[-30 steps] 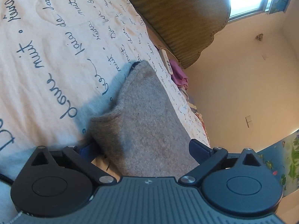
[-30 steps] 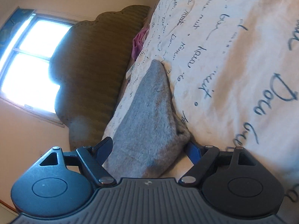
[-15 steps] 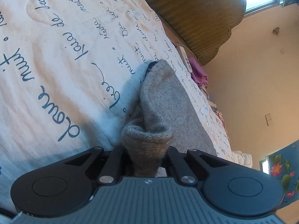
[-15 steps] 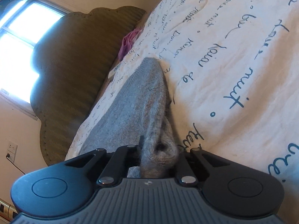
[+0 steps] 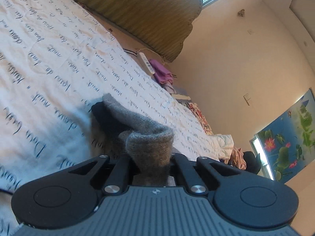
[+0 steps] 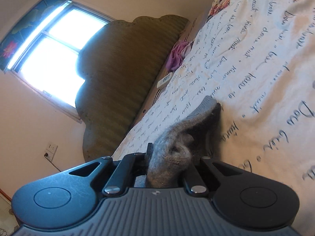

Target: Fold small clothes

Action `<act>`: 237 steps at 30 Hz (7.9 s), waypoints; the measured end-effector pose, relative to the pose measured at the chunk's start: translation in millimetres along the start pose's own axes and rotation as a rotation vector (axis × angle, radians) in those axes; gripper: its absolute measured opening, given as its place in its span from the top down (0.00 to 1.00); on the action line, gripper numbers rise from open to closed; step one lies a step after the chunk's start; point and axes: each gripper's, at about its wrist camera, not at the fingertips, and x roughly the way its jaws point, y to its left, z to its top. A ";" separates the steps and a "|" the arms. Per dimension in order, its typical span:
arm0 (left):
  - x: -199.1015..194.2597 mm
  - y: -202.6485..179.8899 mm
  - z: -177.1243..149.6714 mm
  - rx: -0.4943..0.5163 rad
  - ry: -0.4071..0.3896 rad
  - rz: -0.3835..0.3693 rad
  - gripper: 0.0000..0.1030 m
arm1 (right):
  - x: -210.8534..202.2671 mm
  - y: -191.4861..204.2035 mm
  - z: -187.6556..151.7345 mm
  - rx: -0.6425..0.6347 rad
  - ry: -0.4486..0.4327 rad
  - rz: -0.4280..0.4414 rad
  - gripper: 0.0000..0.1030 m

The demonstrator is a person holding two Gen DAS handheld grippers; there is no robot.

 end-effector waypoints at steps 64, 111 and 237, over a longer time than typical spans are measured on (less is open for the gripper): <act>168.6 -59.8 -12.6 0.797 0.029 0.406 0.30 | 133.3 58.3 -17.4 -0.798 0.241 -0.308 0.51; 42.6 -27.1 -138.8 0.776 0.036 0.540 0.09 | 6.9 38.8 -137.3 -0.919 0.191 -0.440 0.18; 74.1 -143.7 -186.7 0.695 0.114 -0.131 0.29 | 55.5 -16.7 94.9 -0.299 0.345 -0.101 0.55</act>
